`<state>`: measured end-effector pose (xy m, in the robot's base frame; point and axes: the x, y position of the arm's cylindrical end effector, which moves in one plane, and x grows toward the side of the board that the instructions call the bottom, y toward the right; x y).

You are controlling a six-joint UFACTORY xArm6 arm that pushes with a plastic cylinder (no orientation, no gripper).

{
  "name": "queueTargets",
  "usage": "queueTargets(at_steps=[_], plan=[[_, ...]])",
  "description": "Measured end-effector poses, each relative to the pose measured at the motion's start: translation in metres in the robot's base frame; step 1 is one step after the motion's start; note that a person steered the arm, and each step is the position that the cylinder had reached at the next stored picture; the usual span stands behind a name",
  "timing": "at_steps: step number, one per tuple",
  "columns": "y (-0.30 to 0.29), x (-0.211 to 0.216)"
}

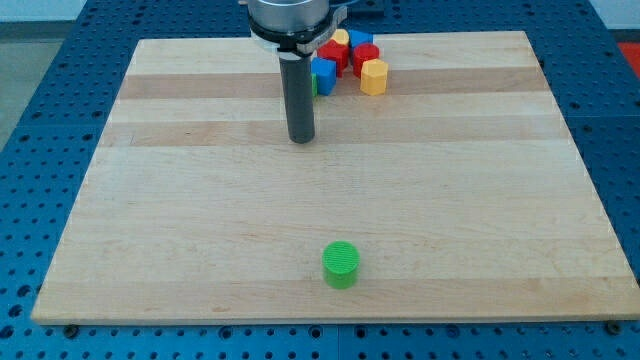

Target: Slide the yellow heart towards the down

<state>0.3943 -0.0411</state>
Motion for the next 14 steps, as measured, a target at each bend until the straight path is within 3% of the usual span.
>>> queueTargets(at_steps=[1, 3, 4, 5, 8, 9, 12, 13, 14], plan=[[-0.005, 0.0], [-0.122, -0.04], [-0.141, -0.09], [-0.128, -0.202], [-0.087, -0.202], [0.0, -0.198], [0.092, -0.198], [0.092, -0.198], [0.075, -0.146]])
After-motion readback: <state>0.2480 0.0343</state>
